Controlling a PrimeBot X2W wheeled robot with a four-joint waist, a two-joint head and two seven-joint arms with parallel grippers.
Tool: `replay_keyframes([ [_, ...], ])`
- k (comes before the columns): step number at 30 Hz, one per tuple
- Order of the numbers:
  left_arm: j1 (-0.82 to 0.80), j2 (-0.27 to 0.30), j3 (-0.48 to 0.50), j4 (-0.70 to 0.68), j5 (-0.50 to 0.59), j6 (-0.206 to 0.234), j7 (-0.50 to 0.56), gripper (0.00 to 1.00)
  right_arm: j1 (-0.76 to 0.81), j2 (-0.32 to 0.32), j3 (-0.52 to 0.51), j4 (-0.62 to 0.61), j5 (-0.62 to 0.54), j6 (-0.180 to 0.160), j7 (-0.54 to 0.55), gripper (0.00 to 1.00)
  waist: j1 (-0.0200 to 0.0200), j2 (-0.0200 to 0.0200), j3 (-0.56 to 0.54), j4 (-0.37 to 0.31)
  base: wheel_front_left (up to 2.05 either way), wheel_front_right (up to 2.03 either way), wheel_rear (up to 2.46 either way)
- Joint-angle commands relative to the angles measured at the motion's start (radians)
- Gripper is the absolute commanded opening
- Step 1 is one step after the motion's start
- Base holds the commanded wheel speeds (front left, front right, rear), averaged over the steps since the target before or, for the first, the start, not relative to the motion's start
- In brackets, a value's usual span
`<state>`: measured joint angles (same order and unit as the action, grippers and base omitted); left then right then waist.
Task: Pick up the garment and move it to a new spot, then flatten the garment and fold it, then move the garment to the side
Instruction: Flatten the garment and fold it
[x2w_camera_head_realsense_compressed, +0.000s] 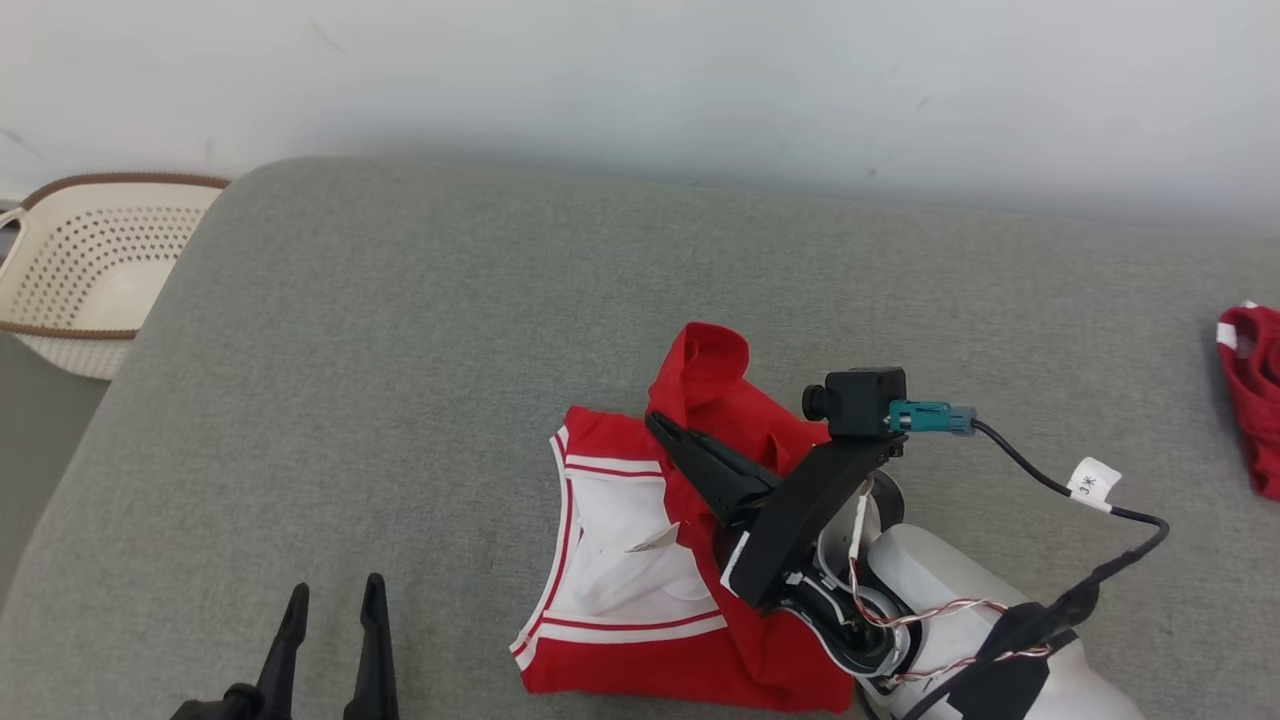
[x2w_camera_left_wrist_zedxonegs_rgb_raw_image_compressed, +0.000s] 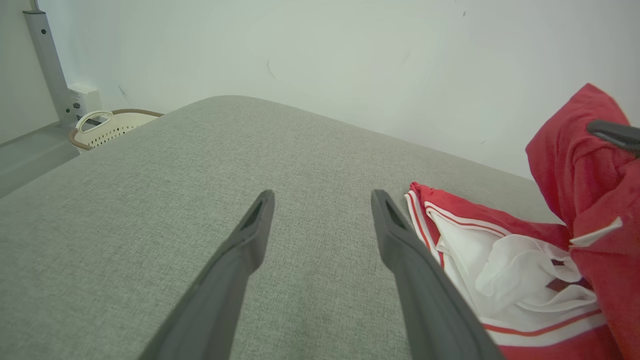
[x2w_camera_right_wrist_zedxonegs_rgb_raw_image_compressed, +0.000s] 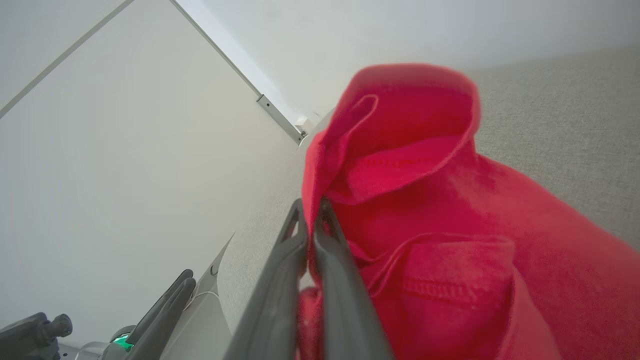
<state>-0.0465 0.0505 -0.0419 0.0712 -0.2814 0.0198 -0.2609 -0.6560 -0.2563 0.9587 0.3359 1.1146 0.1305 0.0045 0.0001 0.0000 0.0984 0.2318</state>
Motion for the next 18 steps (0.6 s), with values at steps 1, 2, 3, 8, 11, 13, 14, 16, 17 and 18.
replay_keyframes([
  [1,-0.012,0.000,-0.008,0.007,-0.013,0.004,-0.004,1.00,-0.015,0.006,0.013,0.011,0.007,0.001,-0.004,0.00,-0.0001,0.0000,0.014,0.019,0.00,0.00,0.00],
  [2,-0.017,0.001,-0.015,0.009,-0.015,0.005,-0.004,1.00,-0.019,0.012,0.020,0.021,0.017,0.001,-0.005,0.00,-0.0001,0.0000,0.017,0.025,0.00,0.00,0.00],
  [3,-0.021,0.001,-0.020,0.012,-0.016,0.003,-0.004,1.00,-0.023,0.019,0.029,0.032,0.024,0.001,-0.004,0.00,-0.0001,0.0000,0.019,0.030,0.00,0.00,0.00],
  [8,-0.045,0.001,-0.042,0.028,-0.020,-0.004,-0.004,1.00,-0.042,0.041,0.064,0.111,0.044,0.001,-0.022,0.00,-0.0001,0.0000,0.029,0.059,0.00,0.00,0.00],
  [11,-0.053,0.001,-0.051,0.034,-0.023,-0.005,-0.004,1.00,-0.059,0.052,0.082,0.161,0.043,0.001,-0.050,0.24,-0.0001,0.0000,0.034,0.070,0.00,0.00,0.00],
  [13,-0.056,0.001,-0.051,0.036,-0.023,-0.004,-0.004,1.00,-0.065,0.061,0.096,0.181,0.047,0.001,-0.069,1.00,-0.0001,0.0000,0.036,0.072,0.00,0.00,0.00],
  [14,-0.055,0.001,-0.049,0.037,-0.022,-0.004,-0.004,1.00,-0.069,0.061,0.101,0.185,0.051,0.001,-0.079,1.00,-0.0001,0.0000,0.036,0.072,0.00,0.00,0.00],
  [16,-0.047,0.001,-0.041,0.038,-0.016,-0.003,-0.004,1.00,-0.077,0.057,0.112,0.183,0.057,0.001,-0.098,1.00,-0.0001,0.0000,0.034,0.067,0.00,0.00,0.00],
  [17,-0.043,0.001,-0.037,0.038,-0.014,-0.003,-0.004,1.00,-0.078,0.055,0.117,0.176,0.064,0.001,-0.110,1.00,-0.0001,0.0000,0.033,0.063,0.00,0.00,0.00],
  [18,-0.039,0.000,-0.029,0.039,-0.012,-0.003,-0.004,1.00,-0.078,0.052,0.123,0.168,0.071,0.001,-0.120,1.00,-0.0001,0.0000,0.029,0.058,0.00,0.00,0.00],
])
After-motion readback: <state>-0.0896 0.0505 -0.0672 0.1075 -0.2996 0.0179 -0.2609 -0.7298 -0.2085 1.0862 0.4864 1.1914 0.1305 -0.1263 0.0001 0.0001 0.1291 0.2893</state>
